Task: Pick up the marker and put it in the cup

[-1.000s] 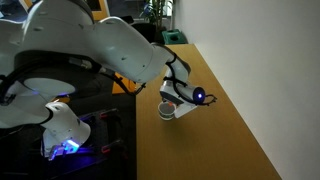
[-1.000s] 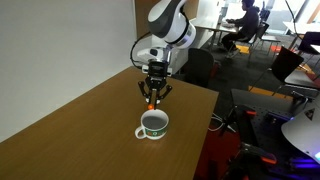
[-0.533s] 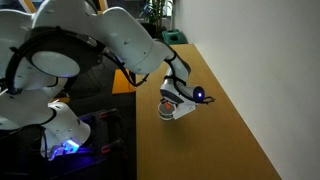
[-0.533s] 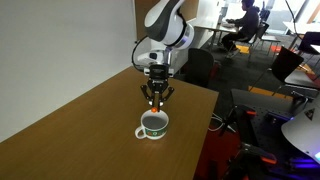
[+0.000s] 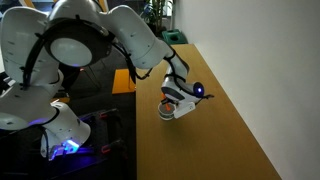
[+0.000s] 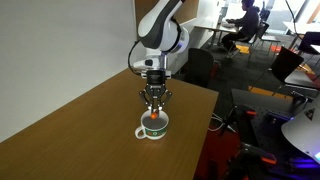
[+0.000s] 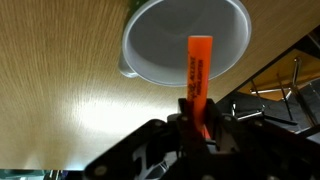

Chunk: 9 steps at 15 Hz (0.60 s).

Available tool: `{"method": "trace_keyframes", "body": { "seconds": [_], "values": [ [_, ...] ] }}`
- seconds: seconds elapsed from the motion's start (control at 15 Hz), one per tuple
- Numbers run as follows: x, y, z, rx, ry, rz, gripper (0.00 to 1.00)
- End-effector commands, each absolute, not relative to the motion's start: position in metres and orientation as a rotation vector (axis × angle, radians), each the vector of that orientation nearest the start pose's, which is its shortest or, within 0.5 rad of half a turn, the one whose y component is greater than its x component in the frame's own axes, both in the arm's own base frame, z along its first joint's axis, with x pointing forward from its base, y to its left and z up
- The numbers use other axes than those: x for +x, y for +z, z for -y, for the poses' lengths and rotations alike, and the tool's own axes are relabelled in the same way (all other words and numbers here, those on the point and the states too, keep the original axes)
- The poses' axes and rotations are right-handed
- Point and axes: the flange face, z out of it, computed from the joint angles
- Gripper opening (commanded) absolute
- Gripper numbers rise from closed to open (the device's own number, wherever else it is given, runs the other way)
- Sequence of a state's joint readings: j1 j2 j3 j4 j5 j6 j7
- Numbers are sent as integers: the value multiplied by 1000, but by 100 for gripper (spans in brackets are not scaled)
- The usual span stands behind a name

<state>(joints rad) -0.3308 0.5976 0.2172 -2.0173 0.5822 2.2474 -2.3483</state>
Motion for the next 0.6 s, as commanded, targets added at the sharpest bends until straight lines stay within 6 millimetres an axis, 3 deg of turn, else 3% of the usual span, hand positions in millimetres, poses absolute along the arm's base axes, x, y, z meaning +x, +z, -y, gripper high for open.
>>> {"method": "trace_keyframes", "body": {
  "seconds": [0.0, 0.53],
  "values": [
    [572, 135, 45, -1642, -480, 2001, 5],
    [585, 117, 46, -1637, -466, 1994, 5]
  ]
}}
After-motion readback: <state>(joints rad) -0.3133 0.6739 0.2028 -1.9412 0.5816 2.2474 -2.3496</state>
